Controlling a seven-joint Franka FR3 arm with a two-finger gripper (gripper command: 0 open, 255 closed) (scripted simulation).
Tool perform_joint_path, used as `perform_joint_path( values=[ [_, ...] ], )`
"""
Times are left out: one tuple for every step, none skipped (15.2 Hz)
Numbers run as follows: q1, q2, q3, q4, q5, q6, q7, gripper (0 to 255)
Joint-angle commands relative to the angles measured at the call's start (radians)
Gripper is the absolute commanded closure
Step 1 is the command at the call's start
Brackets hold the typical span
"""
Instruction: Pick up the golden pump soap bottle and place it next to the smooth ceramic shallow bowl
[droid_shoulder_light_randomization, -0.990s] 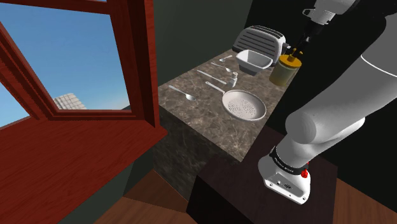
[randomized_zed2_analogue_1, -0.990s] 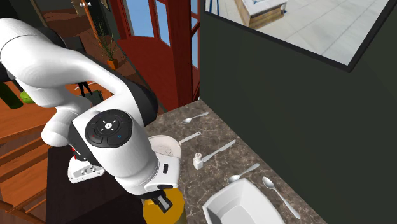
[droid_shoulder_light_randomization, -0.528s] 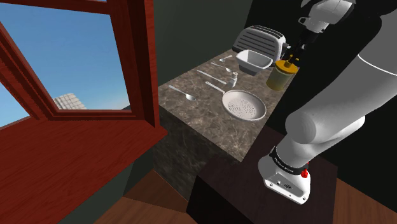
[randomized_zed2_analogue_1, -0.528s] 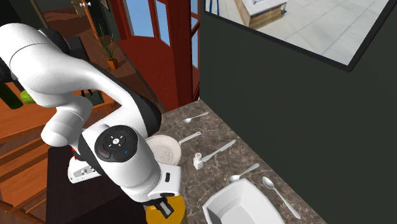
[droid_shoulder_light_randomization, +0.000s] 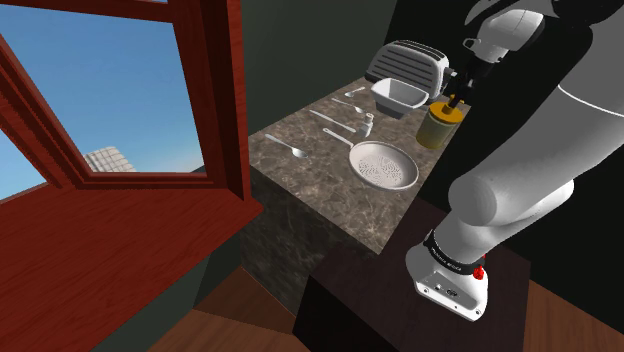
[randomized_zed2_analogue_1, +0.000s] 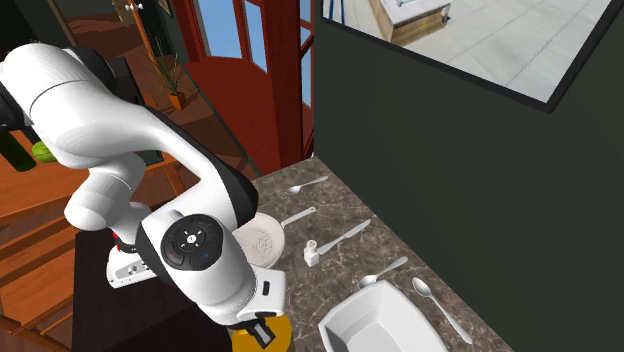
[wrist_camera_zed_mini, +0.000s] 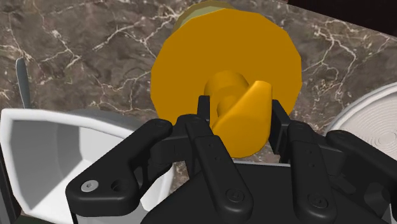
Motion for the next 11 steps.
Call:
perform_joint_path(
  values=[
    [0.000, 0.002, 0.000, 0.000, 0.002, 0.003, -0.002, 255],
    [0.000, 0.002, 0.000, 0.000, 0.002, 0.003, -0.002, 255],
    [0.000, 0.002, 0.000, 0.000, 0.002, 0.003, -0.002, 255],
    [0.000, 0.002, 0.000, 0.000, 0.002, 0.003, -0.002, 255],
    [0.000, 0.002, 0.000, 0.000, 0.002, 0.003, -0.002, 255],
    [0.000, 0.002, 0.000, 0.000, 0.002, 0.003, -0.002, 0],
    [0.000, 0.002, 0.000, 0.000, 0.002, 0.003, -0.002, 0],
    [0.000, 0.002, 0.000, 0.000, 0.002, 0.003, -0.002, 0],
    [0.000, 0.002, 0.000, 0.000, 0.002, 0.003, -0.002, 0],
    [0.000, 0.002, 0.000, 0.000, 0.002, 0.003, -0.002, 0],
    [0.000, 0.002, 0.000, 0.000, 0.002, 0.003, -0.002, 0]
  ],
)
